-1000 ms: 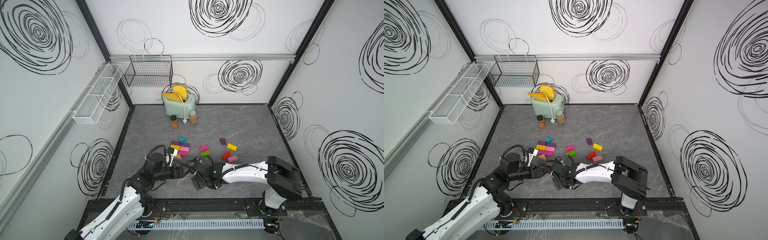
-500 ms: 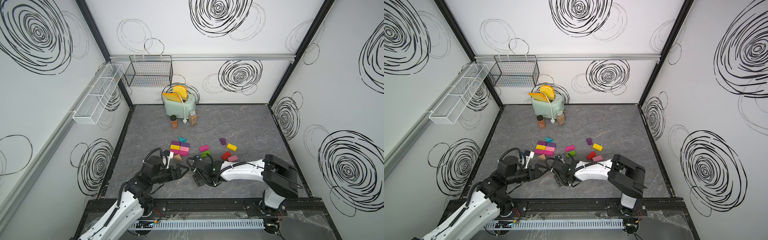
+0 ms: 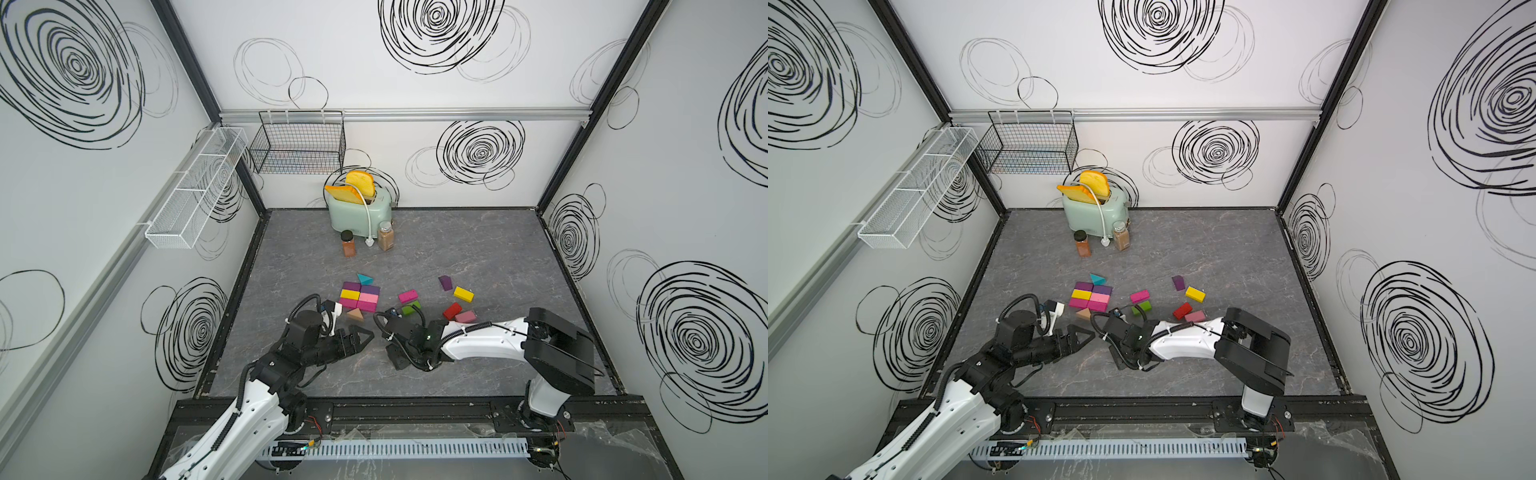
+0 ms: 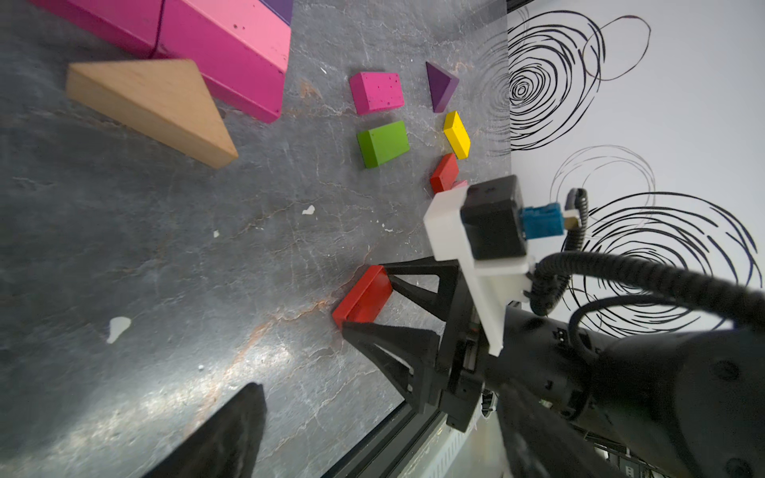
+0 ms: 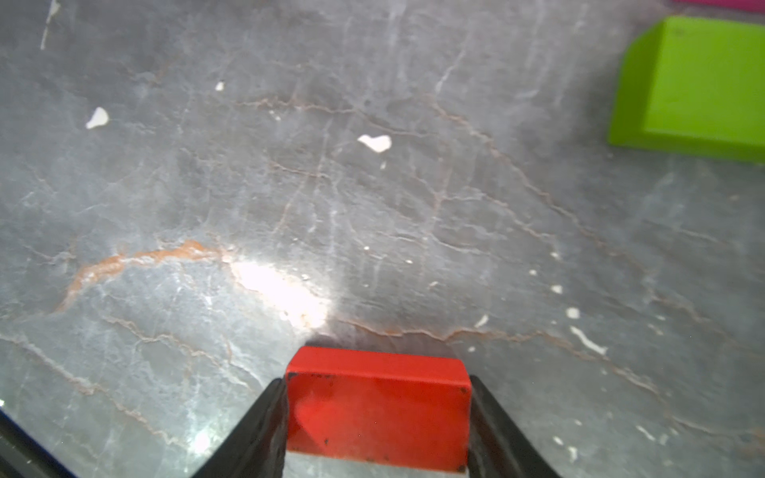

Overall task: Assemble a piece of candy with building blocks
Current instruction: Pick up the building block from the center of the board, then assemble the building block at the center of the board, then pick up the building block from the center of the board.

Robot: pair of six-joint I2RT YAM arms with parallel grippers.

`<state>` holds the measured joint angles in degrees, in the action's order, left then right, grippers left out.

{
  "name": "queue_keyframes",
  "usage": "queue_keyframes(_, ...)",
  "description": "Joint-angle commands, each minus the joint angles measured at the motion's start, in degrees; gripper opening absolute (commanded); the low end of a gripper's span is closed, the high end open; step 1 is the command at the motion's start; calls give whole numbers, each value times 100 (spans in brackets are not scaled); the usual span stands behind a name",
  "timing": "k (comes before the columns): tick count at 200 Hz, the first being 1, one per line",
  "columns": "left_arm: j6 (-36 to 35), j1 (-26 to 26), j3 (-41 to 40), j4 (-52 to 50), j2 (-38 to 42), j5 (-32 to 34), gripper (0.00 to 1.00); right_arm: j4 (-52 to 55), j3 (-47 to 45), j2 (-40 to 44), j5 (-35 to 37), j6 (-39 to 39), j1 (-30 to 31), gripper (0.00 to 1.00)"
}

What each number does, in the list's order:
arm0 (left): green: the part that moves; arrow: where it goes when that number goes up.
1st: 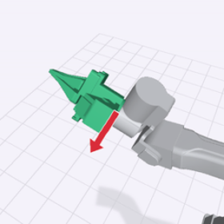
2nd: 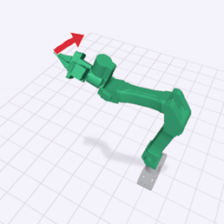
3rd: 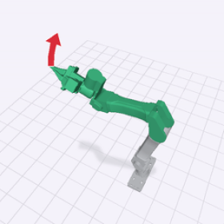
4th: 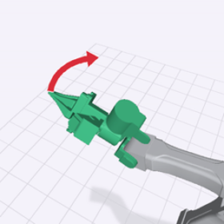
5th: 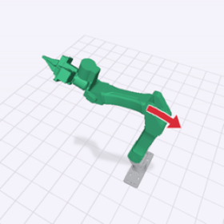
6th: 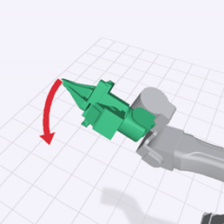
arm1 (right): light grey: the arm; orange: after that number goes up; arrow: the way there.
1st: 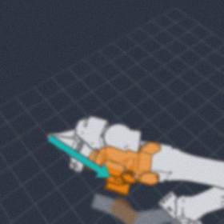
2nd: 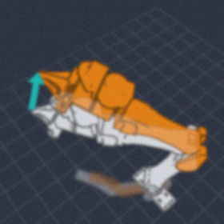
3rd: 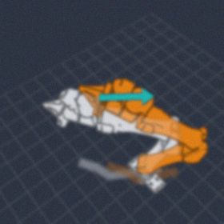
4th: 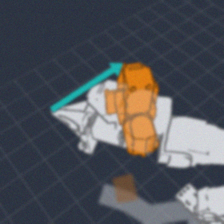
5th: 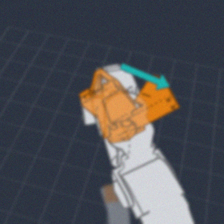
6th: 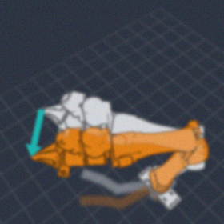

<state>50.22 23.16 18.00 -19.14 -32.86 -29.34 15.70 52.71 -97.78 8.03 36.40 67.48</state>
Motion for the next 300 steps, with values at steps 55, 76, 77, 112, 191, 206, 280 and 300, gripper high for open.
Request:
queue_keyframes(55,-9,-361,-51,574,-124,-273,92,-10,-200,269,219,-734,-1381,47)
queue_keyframes(76,-16,-387,-51,606,-207,-332,92,-151,-8,52,168,-1004,-1603,48)
queue_keyframes(77,-19,-389,-51,605,-209,-334,92,-153,6,37,157,-1021,-1609,48)
queue_keyframes(112,-37,-423,1,604,-290,-319,92,-332,194,-235,-92,-1223,-1695,49)
queue_keyframes(191,-124,-442,169,552,-466,-195,95,-430,123,-440,-100,-1105,-1596,62)
queue_keyframes(206,-120,-443,160,568,-474,-172,99,-233,199,-332,45,-1118,-1590,71)
queue_keyframes(280,-750,-170,494,832,-1232,-467,98,1045,273,1366,348,-1252,-1847,89)
queue_keyframes(300,-852,225,625,936,-1427,-329,98,1372,-42,1722,391,-1502,-2274,93)
